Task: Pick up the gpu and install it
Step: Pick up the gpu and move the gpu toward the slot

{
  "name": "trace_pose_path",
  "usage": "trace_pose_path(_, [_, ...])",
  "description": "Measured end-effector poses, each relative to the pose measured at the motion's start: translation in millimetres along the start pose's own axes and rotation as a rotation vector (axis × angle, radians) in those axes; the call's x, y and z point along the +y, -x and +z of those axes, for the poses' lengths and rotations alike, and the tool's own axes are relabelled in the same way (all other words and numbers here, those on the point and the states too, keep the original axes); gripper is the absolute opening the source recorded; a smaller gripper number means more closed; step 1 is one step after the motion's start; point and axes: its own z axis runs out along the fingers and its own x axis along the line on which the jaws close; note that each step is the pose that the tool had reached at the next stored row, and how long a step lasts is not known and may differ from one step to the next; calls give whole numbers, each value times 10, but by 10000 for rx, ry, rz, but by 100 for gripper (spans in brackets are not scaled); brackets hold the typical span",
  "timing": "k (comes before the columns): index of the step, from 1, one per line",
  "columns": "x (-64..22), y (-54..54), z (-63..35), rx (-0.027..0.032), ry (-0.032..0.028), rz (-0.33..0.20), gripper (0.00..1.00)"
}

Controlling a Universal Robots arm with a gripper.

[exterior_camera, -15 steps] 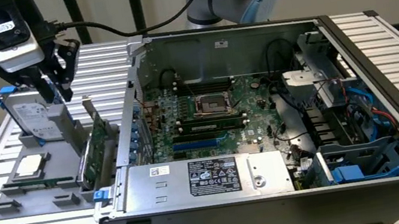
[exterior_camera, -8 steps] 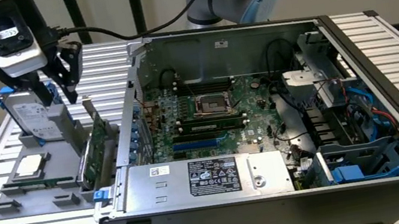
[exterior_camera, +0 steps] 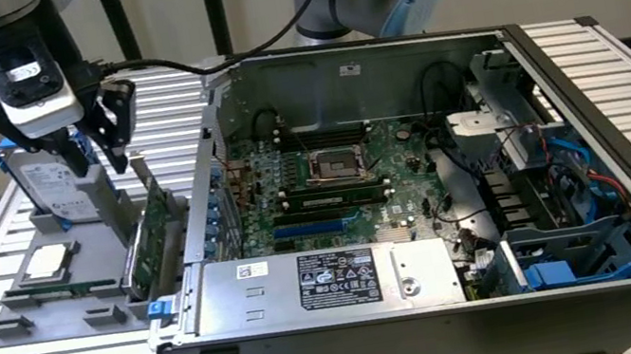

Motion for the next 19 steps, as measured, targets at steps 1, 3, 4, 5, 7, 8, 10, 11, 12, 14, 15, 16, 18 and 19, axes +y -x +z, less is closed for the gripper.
trace_pose_path(1, [-1, -1, 19, 0, 0, 1, 48])
trace_pose_path(3, [-2, -3, 56, 0, 1, 1, 48])
trace_pose_path(4, [-3, -3, 74, 0, 2, 0, 48])
trace_pose_path(5, [-4, -4, 92, -1, 1, 0, 48])
trace_pose_path(7, [-5, -6, 127, 0, 1, 0, 48])
trace_pose_path(8, [-6, -6, 145, 0, 1, 0, 48])
trace_pose_path(10, [-7, -8, 182, -1, 1, 0, 48])
trace_pose_path(11, [-9, -9, 201, 0, 1, 0, 48])
trace_pose_path(12, [-11, -10, 219, -1, 1, 1, 48])
trace_pose_path(14, [-18, -10, 255, -3, 2, 0, 48])
trace_pose_path(15, [-23, -10, 273, -7, 2, 0, 48])
trace_pose_path(16, [-27, -10, 290, -12, 2, 1, 48])
trace_pose_path(18, [-40, -10, 326, -34, 4, -1, 48])
trace_pose_path(19, [-47, -10, 344, -48, 5, -1, 48])
